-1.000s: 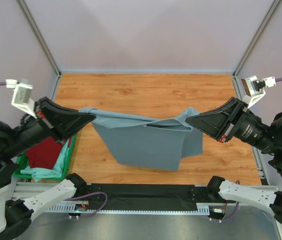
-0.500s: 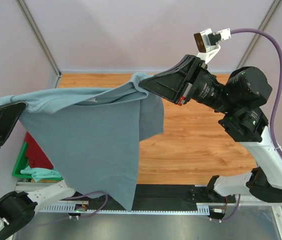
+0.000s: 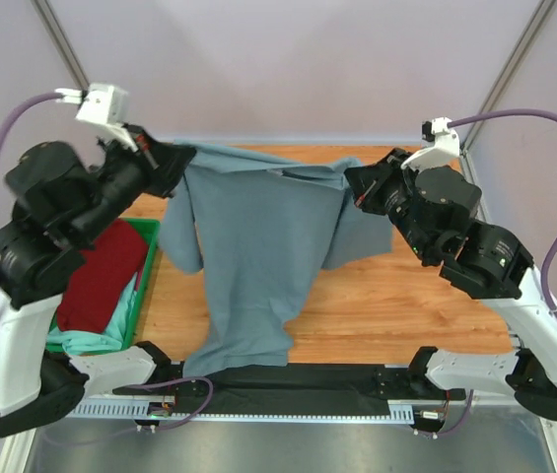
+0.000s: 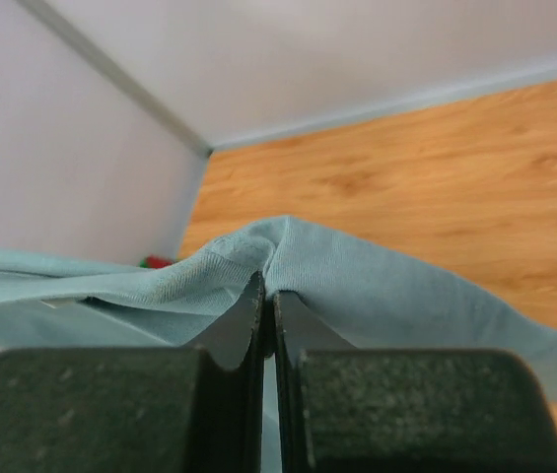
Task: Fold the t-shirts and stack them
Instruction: Flatten the tshirt out
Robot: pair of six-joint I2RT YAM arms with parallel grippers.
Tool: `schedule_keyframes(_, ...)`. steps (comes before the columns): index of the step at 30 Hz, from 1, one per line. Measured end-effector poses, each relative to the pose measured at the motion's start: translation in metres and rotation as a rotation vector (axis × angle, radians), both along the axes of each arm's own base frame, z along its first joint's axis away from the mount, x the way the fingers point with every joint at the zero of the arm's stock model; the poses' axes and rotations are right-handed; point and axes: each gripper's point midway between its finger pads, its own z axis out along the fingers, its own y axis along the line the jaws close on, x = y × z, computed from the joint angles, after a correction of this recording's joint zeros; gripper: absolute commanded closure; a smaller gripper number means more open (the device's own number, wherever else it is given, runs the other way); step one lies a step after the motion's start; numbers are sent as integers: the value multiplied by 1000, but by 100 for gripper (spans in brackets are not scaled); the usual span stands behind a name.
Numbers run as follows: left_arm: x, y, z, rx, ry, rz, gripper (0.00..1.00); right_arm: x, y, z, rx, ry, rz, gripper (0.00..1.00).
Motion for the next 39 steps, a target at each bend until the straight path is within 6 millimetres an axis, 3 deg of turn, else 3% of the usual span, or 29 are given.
schedule_keyframes(3, 28, -16, -10, 43, 25, 18, 100, 19, -16, 8, -71, -68, -121, 100)
schedule_keyframes(5, 34, -20, -3, 41, 2, 21, 100, 28, -23, 23, -94, -130, -177, 100)
schedule_keyframes(11, 14, -19, 54, -57, -134, -41, 100, 34, -43, 88, -121, -354, -282, 100)
schedule_keyframes(14, 2, -29, 60, -94, -135, -116, 100, 25, -59, 117, -129, -462, -320, 100)
schedule_keyframes(17, -2, -46, 44, -110, -75, -201, 100, 12, -84, 133, -147, -534, -358, 100)
schedule_keyframes(24, -15, -90, -29, -217, 205, -395, 100, -28, -144, 151, -164, -620, -419, 100)
schedule_keyframes(27, -27, -101, -37, -303, 287, -473, 100, -32, -151, 160, -187, -640, -432, 100)
schedule_keyframes(32, -28, -98, -50, -389, 397, -436, 100, 3, -110, 189, -262, -651, -447, 100)
schedule_keyframes(35, -22, -83, -80, -407, 488, -308, 100, 55, -68, 181, -348, -643, -437, 100)
schedule_keyframes(37, -14, -68, -116, -412, 563, -176, 100, 108, -28, 146, -431, -588, -385, 100)
schedule_keyframes(39, -7, -53, -161, -399, 637, -45, 100, 159, 13, 90, -521, -502, -302, 96)
